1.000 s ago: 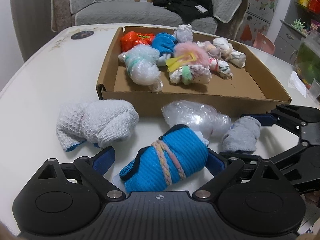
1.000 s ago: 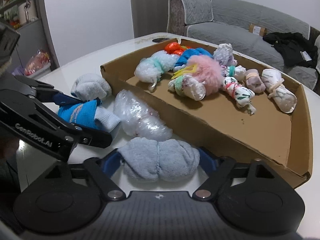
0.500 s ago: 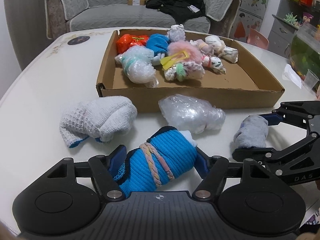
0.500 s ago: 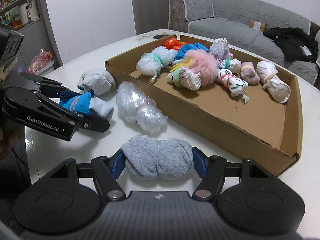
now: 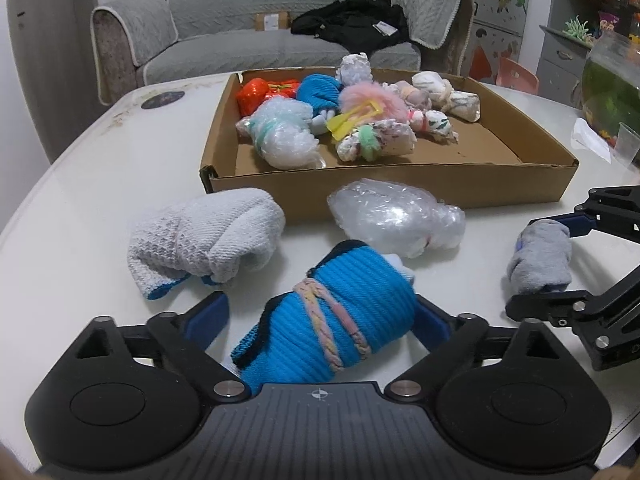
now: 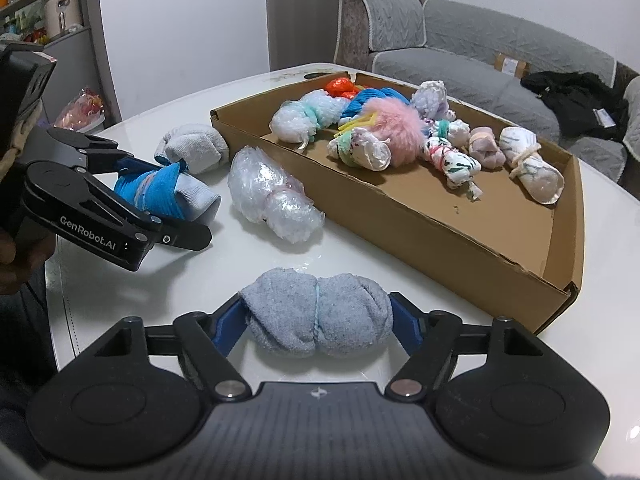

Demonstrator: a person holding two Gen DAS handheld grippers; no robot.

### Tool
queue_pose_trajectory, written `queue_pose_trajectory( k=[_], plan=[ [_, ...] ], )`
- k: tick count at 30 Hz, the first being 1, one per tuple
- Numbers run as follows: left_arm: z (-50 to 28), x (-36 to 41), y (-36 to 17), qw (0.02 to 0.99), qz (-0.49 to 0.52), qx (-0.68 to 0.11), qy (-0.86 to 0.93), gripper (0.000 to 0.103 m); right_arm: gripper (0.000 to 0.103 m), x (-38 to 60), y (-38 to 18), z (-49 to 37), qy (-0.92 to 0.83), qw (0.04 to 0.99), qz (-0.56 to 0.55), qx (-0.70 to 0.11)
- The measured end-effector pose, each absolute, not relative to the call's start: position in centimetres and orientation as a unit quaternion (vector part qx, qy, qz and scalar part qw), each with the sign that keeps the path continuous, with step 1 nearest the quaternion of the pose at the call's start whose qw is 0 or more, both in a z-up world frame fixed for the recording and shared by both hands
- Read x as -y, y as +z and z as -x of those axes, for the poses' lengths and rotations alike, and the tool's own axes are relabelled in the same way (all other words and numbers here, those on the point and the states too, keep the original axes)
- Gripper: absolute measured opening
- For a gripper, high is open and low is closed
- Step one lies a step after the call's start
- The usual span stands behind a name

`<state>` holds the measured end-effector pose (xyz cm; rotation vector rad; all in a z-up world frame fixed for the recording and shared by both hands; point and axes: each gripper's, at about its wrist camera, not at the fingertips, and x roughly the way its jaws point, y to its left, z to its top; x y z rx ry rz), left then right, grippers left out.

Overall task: Organize objects
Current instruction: 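Withdraw both tools from the box toward the remaining pile, then grasp blue knit bundle with left tool while right grasps grey sock bundle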

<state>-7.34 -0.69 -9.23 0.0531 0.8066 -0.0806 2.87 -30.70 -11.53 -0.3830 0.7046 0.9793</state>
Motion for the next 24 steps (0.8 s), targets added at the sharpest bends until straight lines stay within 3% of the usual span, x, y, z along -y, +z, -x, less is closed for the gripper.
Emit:
queue_pose_trajectory(
  k=[10,17,19,21,24],
  plan=[
    [7.4,0.5,-9.7,0.925,-0.033,-0.375,-0.056,0.103,0.082,31.0,-11.8,-3.1,0.454,0.811,0.175,-0.325],
    [8.2,0.2,-10.1,0.933,-0.039,-0.349,-0.078,0.102,0.072,31.5,-11.9,-2.7,0.456,0.815,0.166,-0.316],
    [8.2,0.4,-9.9,0.932,-0.041,-0.349,-0.089,0.095,0.064,31.6,-11.7,-2.6,0.457,0.816,0.164,-0.313],
    [8.5,0.9,-9.6,0.932,-0.047,-0.344,-0.104,0.072,0.062,31.7,-11.7,-2.4,0.458,0.816,0.163,-0.313],
    [8.8,1.4,-9.4,0.932,-0.049,-0.344,-0.107,0.069,0.061,32.0,-11.7,-2.2,0.462,0.815,0.16,-0.311]
  ],
)
